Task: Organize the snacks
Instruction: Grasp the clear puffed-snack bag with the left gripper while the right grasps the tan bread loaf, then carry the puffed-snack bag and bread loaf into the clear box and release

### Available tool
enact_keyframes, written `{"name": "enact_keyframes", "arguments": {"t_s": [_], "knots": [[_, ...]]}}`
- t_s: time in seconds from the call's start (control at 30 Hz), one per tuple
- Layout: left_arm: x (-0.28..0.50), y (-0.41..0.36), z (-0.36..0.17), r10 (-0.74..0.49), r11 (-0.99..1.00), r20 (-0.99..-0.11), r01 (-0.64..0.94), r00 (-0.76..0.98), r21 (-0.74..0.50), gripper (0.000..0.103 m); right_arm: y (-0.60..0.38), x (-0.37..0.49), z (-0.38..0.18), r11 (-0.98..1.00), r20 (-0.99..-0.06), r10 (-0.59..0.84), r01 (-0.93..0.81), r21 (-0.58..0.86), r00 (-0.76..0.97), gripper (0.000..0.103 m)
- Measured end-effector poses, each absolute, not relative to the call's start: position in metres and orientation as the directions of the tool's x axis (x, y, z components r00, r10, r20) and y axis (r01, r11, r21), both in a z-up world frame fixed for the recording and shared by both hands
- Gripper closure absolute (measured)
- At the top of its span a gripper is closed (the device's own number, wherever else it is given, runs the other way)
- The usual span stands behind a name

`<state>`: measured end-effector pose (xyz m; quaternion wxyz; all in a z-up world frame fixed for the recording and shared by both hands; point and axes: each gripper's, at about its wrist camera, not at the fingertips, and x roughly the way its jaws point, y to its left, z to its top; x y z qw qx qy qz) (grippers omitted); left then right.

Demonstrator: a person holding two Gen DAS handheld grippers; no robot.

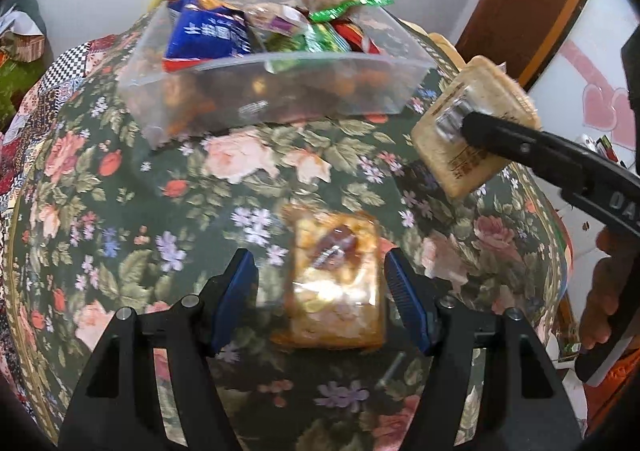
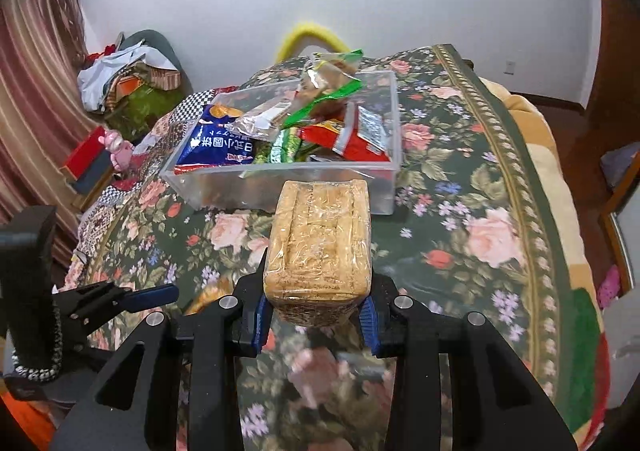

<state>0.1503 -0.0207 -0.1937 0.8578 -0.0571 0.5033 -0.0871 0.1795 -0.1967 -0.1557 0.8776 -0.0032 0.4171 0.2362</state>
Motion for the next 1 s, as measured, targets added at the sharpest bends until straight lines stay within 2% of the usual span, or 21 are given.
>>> {"name": "enact_keyframes", "arguments": {"t_s": [0.13,0.27,0.6,1.0], "knots": [[0.149,-0.031,-0.202,-0.211,0.977,-0.858,0.109,0.469,-0.181,0.037,-0.206,0.174,-0.156,0.891,-0.735,0.41,-0.41,0.196,0.54,0.07],[0.15,-0.034,-0.208,-0.2,0.98,-0.864,0.116,0.463,-0.164,0.058,-0.209,0.171,-0.157,0.889,-0.736,0.415,-0.409,0.205,0.535,0.07],[0.147,-0.015,-0.197,-0.195,0.98,-0.837,0.078,0.511,-0.181,0.059,-0.204,0.17,-0.155,0.881,-0.727,0.436,-0.418,0.223,0.531,0.07],[0.179,0.01,-0.132,-0.167,0.983,-0.754,0.049,0.635,-0.176,0.059,-0.192,0.191,-0.126,0.873,-0.674,0.456,-0.44,0.212,0.581,0.07]]}}
